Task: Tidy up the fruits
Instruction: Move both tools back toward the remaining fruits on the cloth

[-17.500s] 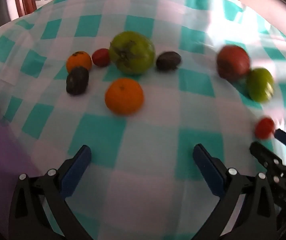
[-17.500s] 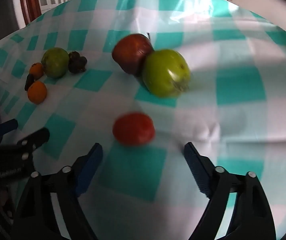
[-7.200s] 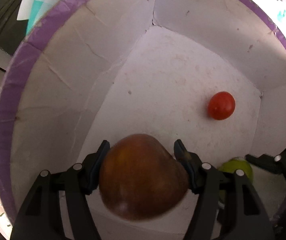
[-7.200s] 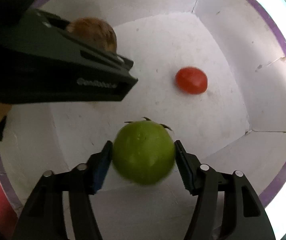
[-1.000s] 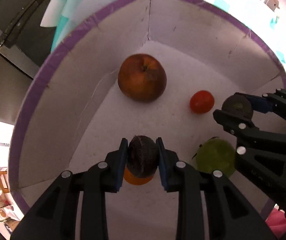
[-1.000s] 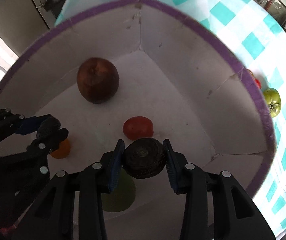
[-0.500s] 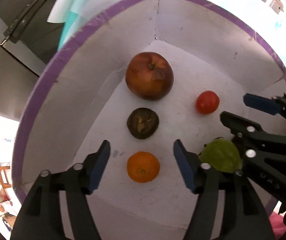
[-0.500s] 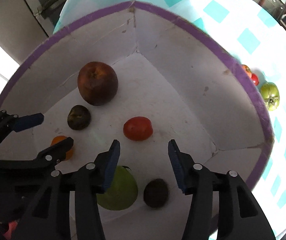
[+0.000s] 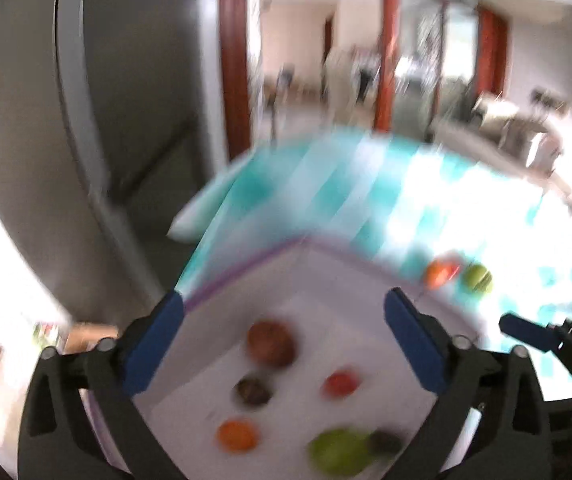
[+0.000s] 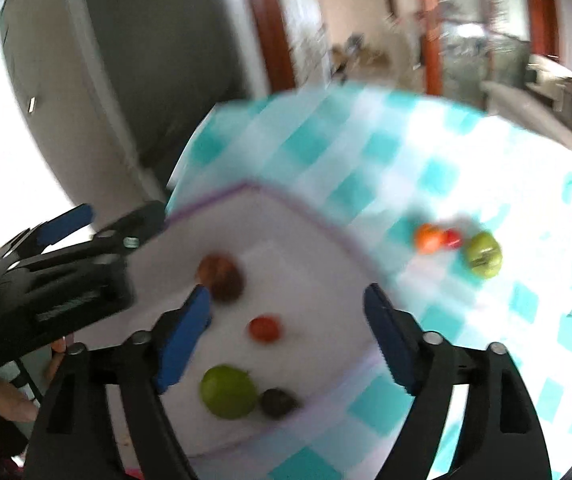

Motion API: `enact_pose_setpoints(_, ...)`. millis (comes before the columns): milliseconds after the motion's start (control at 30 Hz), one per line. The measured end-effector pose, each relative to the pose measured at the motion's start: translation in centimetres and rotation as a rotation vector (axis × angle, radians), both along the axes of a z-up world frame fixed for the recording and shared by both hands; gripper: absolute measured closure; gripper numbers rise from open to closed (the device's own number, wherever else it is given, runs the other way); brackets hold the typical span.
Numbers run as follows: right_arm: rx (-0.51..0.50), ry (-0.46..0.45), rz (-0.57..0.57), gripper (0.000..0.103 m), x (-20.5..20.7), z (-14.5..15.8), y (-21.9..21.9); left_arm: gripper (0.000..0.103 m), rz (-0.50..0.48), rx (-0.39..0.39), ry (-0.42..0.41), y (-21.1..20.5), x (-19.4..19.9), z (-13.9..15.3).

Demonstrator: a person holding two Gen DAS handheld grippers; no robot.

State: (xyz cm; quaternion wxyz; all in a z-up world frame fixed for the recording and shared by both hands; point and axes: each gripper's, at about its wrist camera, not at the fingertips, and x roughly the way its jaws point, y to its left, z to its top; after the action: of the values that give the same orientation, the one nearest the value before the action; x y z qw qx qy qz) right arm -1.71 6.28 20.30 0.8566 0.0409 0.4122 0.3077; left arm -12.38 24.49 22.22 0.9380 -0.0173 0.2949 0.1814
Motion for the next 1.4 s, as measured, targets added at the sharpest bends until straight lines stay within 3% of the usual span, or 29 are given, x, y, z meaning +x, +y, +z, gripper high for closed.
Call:
enact_pose_setpoints(67,0.016,-0.003,-0.102,0.020,1.4,0.1,-3.9,0.002,-0.075,0.014,-0.073,-3.8,0.7,1.5)
enact_pose_setpoints(200,-0.007,0.100,-0.306,0.017,3.9,-3.5,-12.2,0.002,-0.237,-0.079,-0.076,-10.9,3.5,1.7)
enact_pose_setpoints(333,-0.057,0.204,-0.438,0.017,4.8,-8.2,-19.5,0.002,-0.364,-0.118,0.034,-17.4,6.7,-1.2)
enact_pose_setpoints(433,-0.090,0.249,-0.465,0.017,5.1,-10.8,-23.2,0.002,-0.454,-0.125,0.172,-22.4,9.3,-5.4)
enact_pose_setpoints(500,-0.108,0.270,-0.470,0.017,5.4,-12.8,-24.0,0.002,-0.463,-0.111,0.253,-23.9,11.2,-8.7)
enact_pose_setpoints(633,-0.128,0.301,-0.450,0.017,5.4,-15.7,-25.7,0.002,-0.338,-0.177,0.348,-23.0,15.5,-14.9)
enact_pose_setpoints(800,-0.149,0.293,-0.383,0.017,5.4,-17.9,-26.2,0.002,-0.217,-0.205,0.328,-20.4,19.7,-18.9)
enact_pose_setpoints(1133,-0.098,0.278,-0.353,0.017,6.0,-19.5,-25.9,0.002,-0.208,-0.146,0.285,-20.4,25.4,-21.9)
enact_pose_setpoints(1200,-0.091,0.272,-0.353,0.017,6.1,-19.5,-26.0,0.010,-0.234,-0.167,0.292,-20.3,26.1,-22.2)
enact_pose_setpoints(1333,-0.074,0.267,-0.354,0.016,6.4,-19.5,-26.1,0.011,-0.257,-0.149,0.269,-20.3,27.3,-21.9)
enact_pose_setpoints(1400,-0.070,0.265,-0.354,0.016,6.5,-19.5,-26.1,0.024,-0.275,-0.154,0.284,-20.3,27.7,-22.1)
